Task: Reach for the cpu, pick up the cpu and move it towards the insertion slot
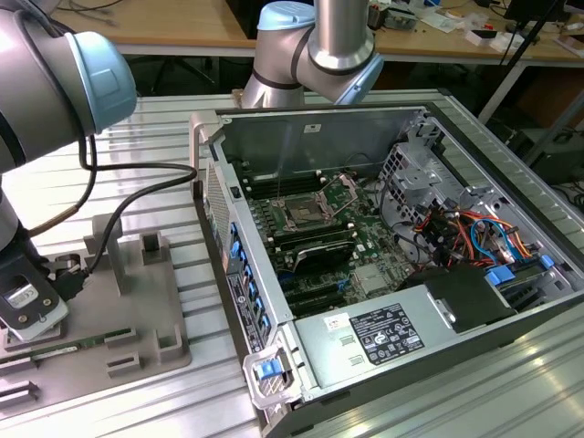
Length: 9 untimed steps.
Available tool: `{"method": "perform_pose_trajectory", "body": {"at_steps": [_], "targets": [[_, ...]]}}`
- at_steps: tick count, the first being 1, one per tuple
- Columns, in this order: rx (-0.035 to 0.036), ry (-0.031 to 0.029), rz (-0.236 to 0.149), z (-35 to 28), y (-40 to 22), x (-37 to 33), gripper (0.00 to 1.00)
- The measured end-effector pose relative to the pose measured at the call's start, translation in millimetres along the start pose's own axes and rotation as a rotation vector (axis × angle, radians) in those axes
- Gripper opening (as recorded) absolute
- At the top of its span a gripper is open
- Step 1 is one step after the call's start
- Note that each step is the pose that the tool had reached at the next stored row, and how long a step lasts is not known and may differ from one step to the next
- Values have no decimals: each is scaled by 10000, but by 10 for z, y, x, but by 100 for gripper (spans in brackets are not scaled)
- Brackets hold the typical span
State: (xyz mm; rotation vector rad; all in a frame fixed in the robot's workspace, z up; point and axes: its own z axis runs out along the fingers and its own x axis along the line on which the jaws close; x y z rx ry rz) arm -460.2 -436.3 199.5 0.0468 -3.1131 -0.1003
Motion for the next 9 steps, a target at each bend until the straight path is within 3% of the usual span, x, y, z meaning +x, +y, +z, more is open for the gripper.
{"method": "perform_pose_trajectory", "body": {"at_steps": [9], "targets": [[0,0,0,-37,2,1,55]]}}
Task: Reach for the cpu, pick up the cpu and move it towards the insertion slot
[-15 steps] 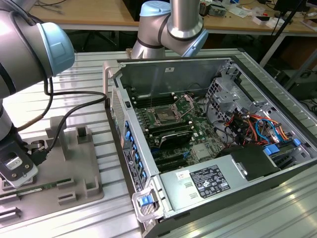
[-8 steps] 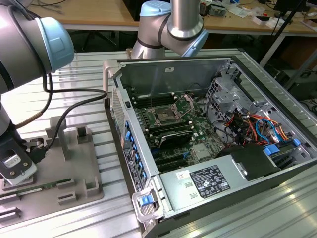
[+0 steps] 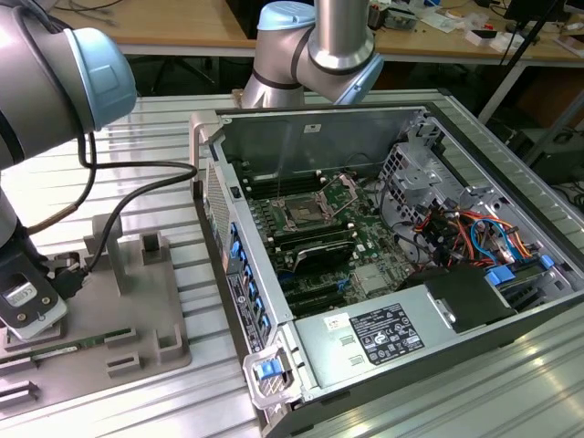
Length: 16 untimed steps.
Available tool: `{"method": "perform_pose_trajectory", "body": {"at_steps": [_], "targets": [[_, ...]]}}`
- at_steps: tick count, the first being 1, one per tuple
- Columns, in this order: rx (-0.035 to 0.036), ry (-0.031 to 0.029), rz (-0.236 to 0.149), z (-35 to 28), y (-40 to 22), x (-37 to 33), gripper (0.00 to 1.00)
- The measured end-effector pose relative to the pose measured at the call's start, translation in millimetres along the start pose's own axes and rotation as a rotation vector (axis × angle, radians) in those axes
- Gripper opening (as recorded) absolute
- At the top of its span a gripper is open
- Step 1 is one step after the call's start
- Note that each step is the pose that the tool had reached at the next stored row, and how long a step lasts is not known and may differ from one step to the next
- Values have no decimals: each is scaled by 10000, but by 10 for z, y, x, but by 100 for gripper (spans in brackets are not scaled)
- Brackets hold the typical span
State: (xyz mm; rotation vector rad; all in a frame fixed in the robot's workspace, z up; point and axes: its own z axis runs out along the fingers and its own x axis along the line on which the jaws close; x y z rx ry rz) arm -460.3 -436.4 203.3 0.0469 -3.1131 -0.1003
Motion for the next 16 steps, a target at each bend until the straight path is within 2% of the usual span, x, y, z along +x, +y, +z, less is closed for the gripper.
{"method": "perform_pose_trajectory", "body": {"at_steps": [8,16], "targets": [[0,0,0,-38,3,1,55],[1,1,0,-50,3,1,55]]}}
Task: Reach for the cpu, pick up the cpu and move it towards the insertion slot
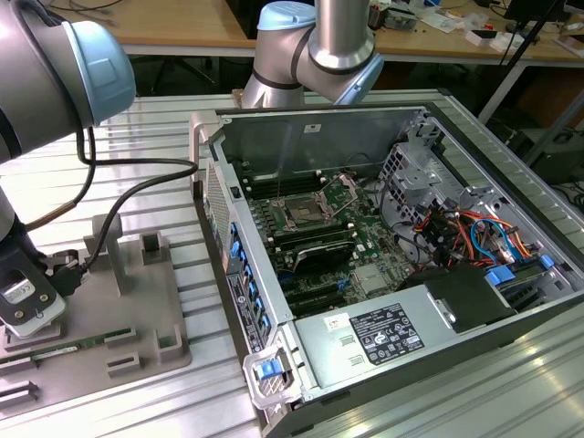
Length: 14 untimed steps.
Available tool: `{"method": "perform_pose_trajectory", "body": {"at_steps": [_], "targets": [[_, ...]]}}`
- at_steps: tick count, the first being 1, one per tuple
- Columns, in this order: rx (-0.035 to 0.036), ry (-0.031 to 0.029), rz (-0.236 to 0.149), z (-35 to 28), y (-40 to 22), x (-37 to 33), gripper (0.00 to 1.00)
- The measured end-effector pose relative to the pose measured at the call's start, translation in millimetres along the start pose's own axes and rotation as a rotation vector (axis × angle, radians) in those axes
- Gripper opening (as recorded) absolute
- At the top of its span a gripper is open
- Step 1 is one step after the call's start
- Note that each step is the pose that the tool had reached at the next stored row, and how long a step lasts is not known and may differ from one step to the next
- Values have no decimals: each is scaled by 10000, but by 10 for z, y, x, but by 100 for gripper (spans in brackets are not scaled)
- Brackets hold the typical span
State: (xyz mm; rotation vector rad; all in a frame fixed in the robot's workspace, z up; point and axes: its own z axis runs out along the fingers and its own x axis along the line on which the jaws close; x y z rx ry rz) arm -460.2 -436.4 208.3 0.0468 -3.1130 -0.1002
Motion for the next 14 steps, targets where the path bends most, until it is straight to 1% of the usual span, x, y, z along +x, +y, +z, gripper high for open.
{"method": "perform_pose_trajectory", "body": {"at_steps": [4,7,10,14], "targets": [[-2,-3,0,-27,2,0,55],[-1,-2,0,-29,2,1,55],[-1,-1,0,-44,3,1,55],[-1,-2,-1,-76,5,2,55]]}}
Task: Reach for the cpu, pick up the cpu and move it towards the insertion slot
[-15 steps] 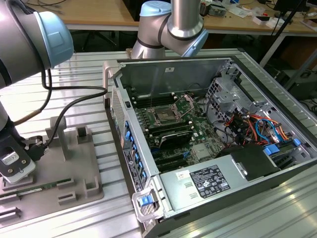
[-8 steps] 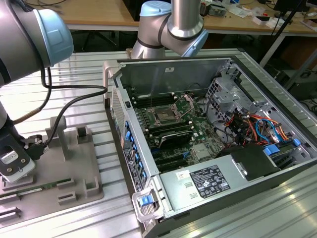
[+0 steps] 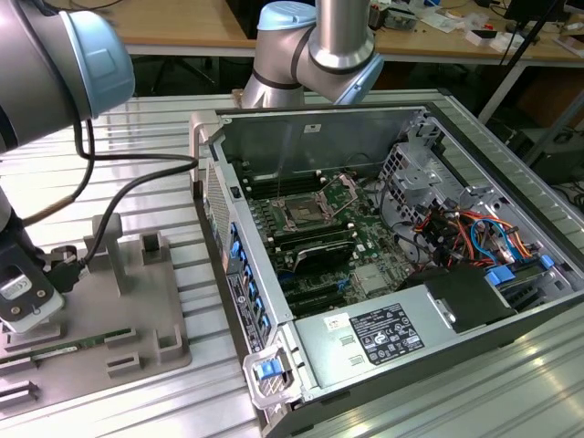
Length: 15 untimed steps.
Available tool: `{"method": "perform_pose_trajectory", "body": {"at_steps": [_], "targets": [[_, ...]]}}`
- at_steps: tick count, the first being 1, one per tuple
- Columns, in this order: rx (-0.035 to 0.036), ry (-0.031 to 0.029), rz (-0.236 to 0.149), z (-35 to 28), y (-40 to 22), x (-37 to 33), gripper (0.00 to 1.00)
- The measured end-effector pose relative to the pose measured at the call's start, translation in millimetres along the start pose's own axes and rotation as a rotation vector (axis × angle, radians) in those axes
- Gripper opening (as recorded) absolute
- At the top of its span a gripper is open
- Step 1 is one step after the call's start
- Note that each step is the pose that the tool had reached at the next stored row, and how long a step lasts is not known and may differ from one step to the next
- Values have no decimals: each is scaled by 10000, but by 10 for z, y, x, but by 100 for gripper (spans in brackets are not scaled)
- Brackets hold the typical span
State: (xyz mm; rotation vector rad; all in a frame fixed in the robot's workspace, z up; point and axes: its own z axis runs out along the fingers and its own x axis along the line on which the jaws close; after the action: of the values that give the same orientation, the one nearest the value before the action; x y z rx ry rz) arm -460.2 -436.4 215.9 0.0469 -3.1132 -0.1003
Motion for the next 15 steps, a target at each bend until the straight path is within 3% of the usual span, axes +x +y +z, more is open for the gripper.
{"method": "perform_pose_trajectory", "body": {"at_steps": [10,15], "targets": [[0,0,1,-5,0,1,55],[1,2,1,-40,3,2,55]]}}
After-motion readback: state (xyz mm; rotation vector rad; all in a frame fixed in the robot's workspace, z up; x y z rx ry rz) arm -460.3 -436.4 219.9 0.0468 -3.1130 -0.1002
